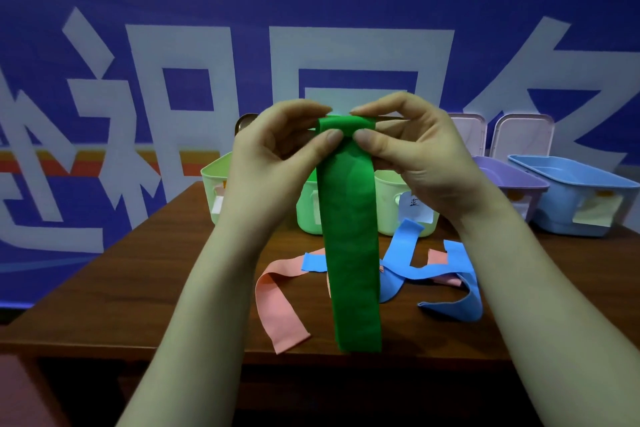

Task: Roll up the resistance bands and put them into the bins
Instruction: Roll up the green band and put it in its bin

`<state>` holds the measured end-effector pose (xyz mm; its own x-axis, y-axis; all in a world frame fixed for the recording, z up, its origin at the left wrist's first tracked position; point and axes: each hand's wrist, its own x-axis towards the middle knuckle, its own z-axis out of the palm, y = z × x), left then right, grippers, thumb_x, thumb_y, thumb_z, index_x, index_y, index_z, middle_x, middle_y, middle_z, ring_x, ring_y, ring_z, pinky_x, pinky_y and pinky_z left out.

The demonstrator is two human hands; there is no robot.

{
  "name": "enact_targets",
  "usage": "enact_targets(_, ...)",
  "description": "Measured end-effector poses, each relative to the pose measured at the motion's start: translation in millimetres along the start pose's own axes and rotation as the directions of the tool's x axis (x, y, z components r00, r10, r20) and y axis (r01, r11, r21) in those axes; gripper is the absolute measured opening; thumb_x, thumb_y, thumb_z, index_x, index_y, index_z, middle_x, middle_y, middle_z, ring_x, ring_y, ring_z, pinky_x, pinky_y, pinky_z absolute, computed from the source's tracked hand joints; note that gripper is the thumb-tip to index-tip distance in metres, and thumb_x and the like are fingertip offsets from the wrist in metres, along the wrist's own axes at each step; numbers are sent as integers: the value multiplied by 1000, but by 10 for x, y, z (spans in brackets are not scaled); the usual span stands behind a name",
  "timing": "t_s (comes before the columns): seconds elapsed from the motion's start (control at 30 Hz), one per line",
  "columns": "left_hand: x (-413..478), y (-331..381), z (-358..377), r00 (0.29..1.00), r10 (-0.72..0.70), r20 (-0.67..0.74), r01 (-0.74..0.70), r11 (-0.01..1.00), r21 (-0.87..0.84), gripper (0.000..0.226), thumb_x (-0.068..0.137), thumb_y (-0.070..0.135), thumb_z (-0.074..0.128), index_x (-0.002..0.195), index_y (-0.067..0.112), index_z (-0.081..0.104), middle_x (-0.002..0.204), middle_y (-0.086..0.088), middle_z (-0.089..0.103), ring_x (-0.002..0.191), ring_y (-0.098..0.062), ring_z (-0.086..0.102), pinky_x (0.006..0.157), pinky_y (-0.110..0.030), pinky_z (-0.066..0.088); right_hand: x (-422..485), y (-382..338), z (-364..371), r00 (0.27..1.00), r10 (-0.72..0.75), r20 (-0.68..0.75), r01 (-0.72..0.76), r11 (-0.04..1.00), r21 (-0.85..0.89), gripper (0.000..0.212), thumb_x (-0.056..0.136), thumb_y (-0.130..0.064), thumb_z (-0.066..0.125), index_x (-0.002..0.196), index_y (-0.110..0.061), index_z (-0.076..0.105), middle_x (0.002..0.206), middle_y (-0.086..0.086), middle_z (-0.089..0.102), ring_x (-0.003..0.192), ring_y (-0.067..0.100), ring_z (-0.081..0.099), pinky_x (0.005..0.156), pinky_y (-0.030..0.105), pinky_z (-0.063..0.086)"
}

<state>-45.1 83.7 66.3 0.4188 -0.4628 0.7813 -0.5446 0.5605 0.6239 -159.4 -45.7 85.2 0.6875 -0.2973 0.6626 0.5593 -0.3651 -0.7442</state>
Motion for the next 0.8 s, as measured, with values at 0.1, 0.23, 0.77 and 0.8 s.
enact_targets(0.1, -15, -11, -4, 992, -126, 5, 126, 989, -83, 18, 82, 11, 69, 100, 13, 67, 95, -5, 71, 90, -14, 69, 75, -22, 54, -14, -15, 8, 1000, -21, -3, 21, 999, -37, 17, 79, 0, 63, 93, -10, 62, 83, 6, 75, 79, 24, 72, 68, 34, 59)
enact_targets(0.23, -21, 4, 16, 959, -272, 79, 274, 961, -22, 34, 83, 43, 58, 104, 18, 68, 92, -4, 72, 87, -18, 69, 73, -30, 57, -36, -44, 8, 999, -36, 4, 36, 995, -98, 20, 82, 8, 62, 93, -9, 62, 82, 3, 75, 79, 20, 72, 67, 30, 58)
enact_targets(0.77, -40, -1, 48, 947, -320, -1, 317, 941, -119, 23, 88, 26, 61, 100, 9, 71, 92, -10, 73, 88, -22, 70, 78, -34, 57, -88, 77, 29, 995, -84, 54, 92, 981, -171, 30, 82, 6, 64, 104, -14, 60, 100, 11, 68, 98, 32, 67, 87, 41, 56)
enact_targets(0.8, -40, 0, 48, 949, -317, 2, 314, 939, -140, 22, 88, 24, 61, 101, 8, 70, 93, -10, 73, 89, -22, 70, 78, -33, 57, -85, 79, 31, 997, -38, 62, 46, 990, -136, 36, 82, 4, 64, 111, -16, 56, 103, 16, 65, 97, 35, 65, 88, 46, 55)
